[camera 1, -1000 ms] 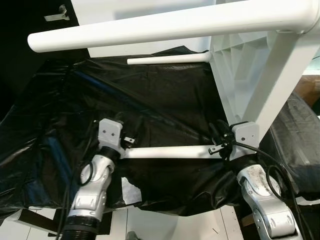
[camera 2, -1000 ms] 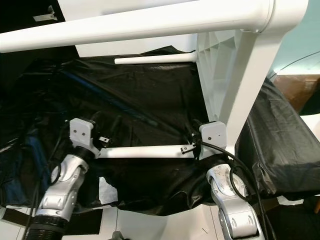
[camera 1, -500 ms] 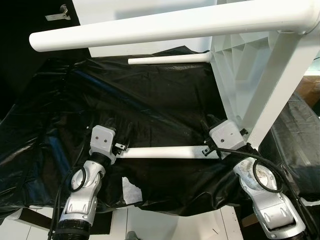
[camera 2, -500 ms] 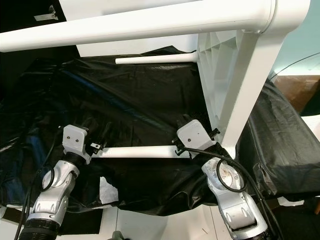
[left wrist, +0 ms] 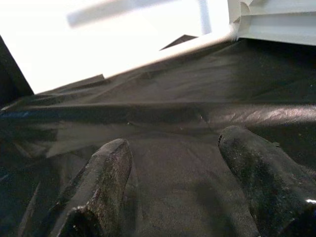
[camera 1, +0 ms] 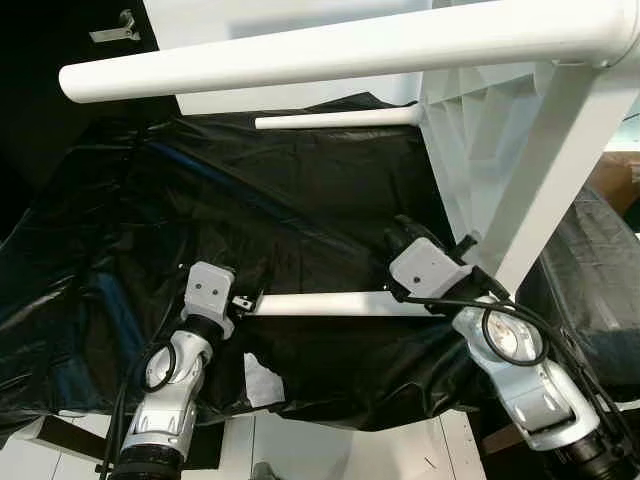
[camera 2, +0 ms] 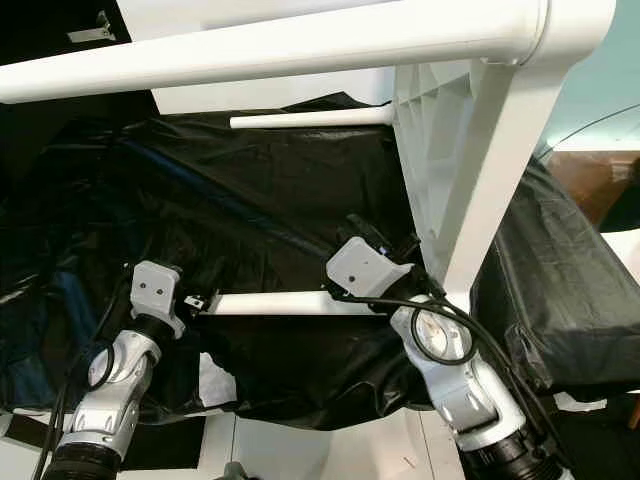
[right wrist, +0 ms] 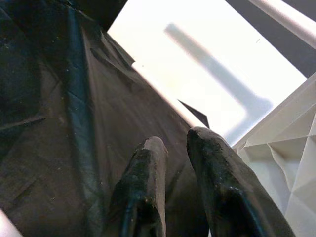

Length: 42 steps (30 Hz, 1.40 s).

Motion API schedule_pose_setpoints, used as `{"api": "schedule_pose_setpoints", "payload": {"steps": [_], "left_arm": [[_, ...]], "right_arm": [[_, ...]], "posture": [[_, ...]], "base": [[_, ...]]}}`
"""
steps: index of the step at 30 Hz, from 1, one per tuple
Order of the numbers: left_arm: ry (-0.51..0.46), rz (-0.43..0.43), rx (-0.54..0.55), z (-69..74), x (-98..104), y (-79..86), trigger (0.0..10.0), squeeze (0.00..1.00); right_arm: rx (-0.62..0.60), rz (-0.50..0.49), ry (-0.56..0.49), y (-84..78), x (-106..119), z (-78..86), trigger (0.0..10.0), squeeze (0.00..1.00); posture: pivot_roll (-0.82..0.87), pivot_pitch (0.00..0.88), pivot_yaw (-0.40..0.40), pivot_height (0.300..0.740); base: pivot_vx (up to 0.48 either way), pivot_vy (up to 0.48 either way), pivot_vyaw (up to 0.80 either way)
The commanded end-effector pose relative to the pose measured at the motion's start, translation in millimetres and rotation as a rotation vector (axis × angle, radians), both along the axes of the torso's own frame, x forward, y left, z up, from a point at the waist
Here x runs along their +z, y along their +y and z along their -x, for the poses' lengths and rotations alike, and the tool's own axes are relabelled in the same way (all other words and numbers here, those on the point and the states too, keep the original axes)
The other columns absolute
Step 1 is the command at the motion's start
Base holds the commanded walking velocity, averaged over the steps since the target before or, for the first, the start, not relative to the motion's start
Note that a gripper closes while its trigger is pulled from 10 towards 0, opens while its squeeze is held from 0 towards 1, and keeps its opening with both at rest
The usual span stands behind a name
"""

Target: Building children table

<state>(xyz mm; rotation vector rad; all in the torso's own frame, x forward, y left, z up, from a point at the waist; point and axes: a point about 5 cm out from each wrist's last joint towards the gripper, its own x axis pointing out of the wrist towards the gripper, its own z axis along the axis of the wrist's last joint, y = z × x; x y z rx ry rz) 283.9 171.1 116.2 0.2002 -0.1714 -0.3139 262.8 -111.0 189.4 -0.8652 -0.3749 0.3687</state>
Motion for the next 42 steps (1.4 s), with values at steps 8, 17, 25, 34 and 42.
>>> {"api": "schedule_pose_setpoints", "payload": {"steps": [8,17,25,34,42], "left_arm": [[-0.093,0.069,-0.043,-4.2,29.1,3.7,10.0,0.00],[-0.242,-0.401,-0.116,3.4,34.6,5.9,10.0,0.00],[-0.445,-0.598,0.231,21.1,57.4,41.4,10.0,0.00],[-0.596,-0.606,0.608,45.7,95.2,87.1,10.0,0.00],[-0.718,-0.654,0.638,55.1,122.6,73.5,10.0,0.00]], "right_arm": [[-0.107,-0.188,0.137,-13.9,-24.0,-0.4,10.0,0.00],[-0.190,-0.245,0.309,-27.4,-61.6,4.3,10.0,0.00],[-0.218,-0.266,0.385,-30.0,-80.2,5.2,10.0,0.00],[-0.227,-0.259,0.455,-33.3,-95.4,0.1,10.0,0.00],[-0.260,-0.222,0.492,-41.8,-107.9,-5.5,10.0,0.00]], "posture": [[-0.03,0.026,-0.010,0.740],[-0.02,0.025,-0.014,0.740],[0.01,0.029,-0.026,0.740],[0.07,0.030,-0.094,0.740],[0.09,0.030,-0.111,0.740]], "base": [[0.000,0.000,0.00],[0.000,0.000,0.00],[0.000,0.000,0.00],[0.000,0.000,0.00],[0.000,0.000,0.00]]}}
